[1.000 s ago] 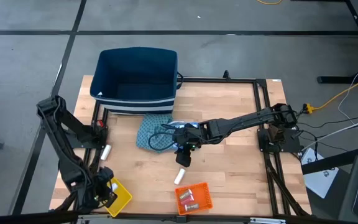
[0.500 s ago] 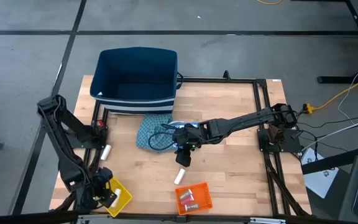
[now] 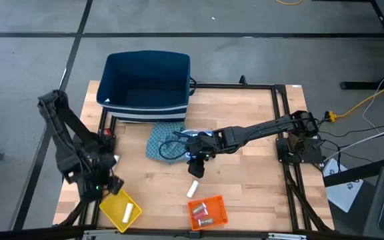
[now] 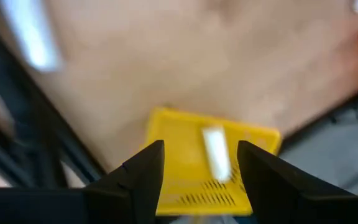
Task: Pick & Place Medicine items
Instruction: Put the left white rolled gauze into the yellow bin
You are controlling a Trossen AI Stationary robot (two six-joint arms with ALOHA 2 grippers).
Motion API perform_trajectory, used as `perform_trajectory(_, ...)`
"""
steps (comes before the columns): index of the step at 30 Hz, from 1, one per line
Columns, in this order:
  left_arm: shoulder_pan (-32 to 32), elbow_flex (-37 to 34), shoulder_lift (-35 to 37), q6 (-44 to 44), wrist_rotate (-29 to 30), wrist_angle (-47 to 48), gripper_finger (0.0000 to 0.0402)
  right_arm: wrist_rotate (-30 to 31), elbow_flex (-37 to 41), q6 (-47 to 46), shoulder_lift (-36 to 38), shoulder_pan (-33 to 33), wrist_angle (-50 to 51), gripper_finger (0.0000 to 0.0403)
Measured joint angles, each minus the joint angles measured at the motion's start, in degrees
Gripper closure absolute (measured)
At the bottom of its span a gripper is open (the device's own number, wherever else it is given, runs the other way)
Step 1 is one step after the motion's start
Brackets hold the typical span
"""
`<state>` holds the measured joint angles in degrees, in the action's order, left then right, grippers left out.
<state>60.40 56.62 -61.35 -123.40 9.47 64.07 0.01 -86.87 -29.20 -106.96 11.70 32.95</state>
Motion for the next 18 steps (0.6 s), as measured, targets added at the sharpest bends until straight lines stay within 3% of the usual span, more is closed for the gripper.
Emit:
perform_trajectory(9,-8.5,0.0,3.8,7.0,-7.1,14.4,0.0201,0.0,0.0,-1.3,0.0,-0.4,-0.1,0.0227)
perform_trajectory(13,-10.7,-4.2,3.8,9.3,-11.2,10.8,0.0201,0.0,0.0,-1.8,0.0,-0.7,-0.2,0.0227)
perform_trajectory(18,-11.1,-14.3,5.4,9.1,-12.4,-2.0,0.0201,-0.1,0.0,-1.8,0.0,-0.8,-0.8,0.0227)
